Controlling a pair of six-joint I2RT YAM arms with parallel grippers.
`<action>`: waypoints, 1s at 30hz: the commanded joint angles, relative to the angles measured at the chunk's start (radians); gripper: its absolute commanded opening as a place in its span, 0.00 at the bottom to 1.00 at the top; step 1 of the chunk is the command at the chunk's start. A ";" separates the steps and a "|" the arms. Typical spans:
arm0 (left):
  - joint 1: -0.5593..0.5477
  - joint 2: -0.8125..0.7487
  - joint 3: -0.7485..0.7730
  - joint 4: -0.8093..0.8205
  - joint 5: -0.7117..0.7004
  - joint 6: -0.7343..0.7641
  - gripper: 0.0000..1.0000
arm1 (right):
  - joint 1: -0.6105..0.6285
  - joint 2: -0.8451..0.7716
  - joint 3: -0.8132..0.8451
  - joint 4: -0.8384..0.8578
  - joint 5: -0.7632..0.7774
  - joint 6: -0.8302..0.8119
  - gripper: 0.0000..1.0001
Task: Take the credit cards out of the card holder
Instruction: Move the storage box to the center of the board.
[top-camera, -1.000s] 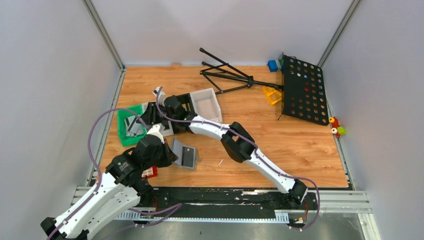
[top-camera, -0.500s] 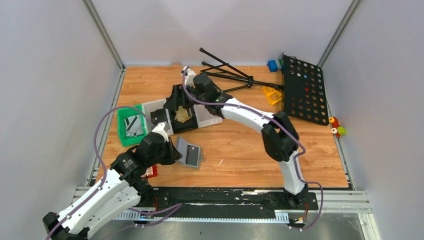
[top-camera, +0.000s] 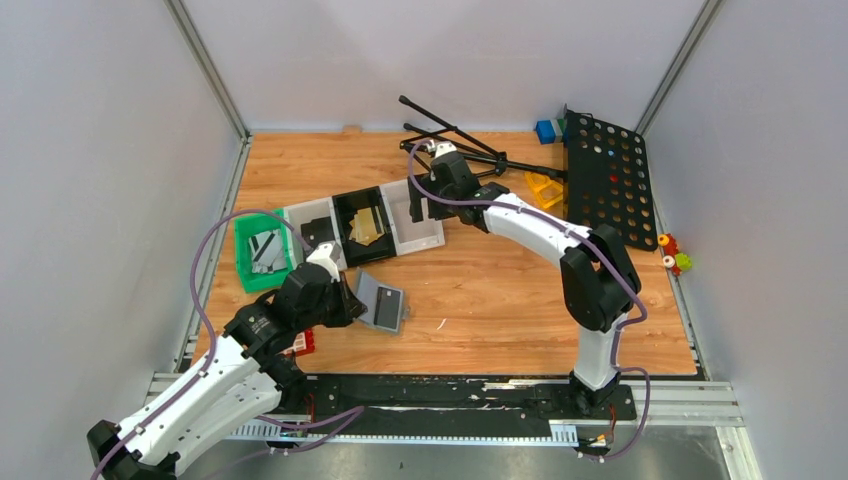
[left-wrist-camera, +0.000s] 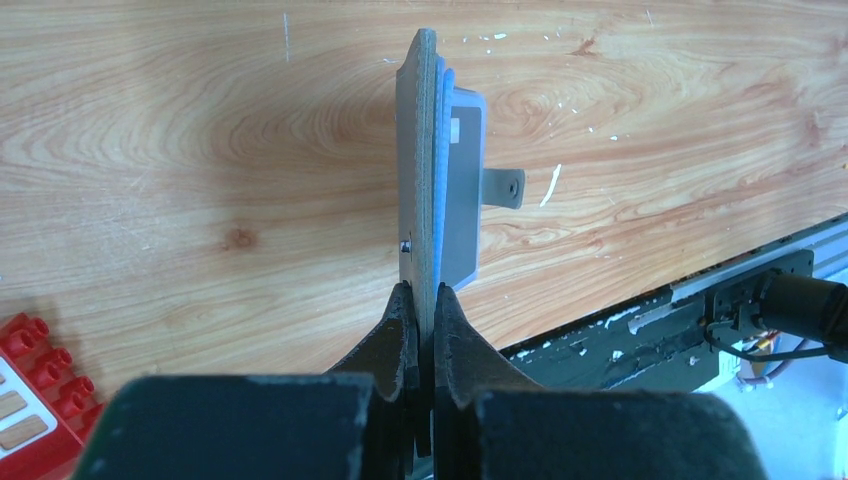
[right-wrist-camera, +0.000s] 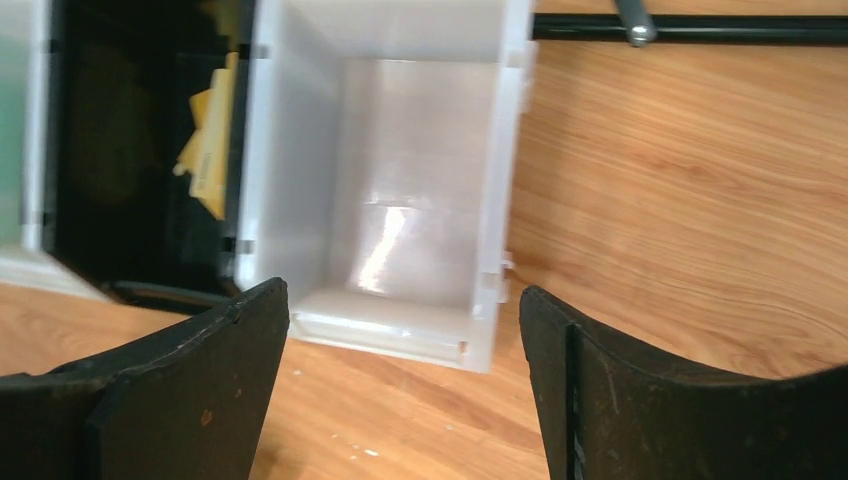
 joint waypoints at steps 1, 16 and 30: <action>-0.003 0.001 -0.002 0.047 -0.012 0.021 0.00 | -0.027 0.029 0.021 -0.037 0.118 -0.039 0.84; -0.003 0.006 -0.008 0.053 -0.016 0.032 0.00 | -0.070 0.063 0.011 -0.044 0.016 0.002 0.12; -0.003 0.032 -0.029 0.099 -0.008 0.032 0.00 | -0.224 -0.200 -0.271 -0.092 0.066 0.075 0.00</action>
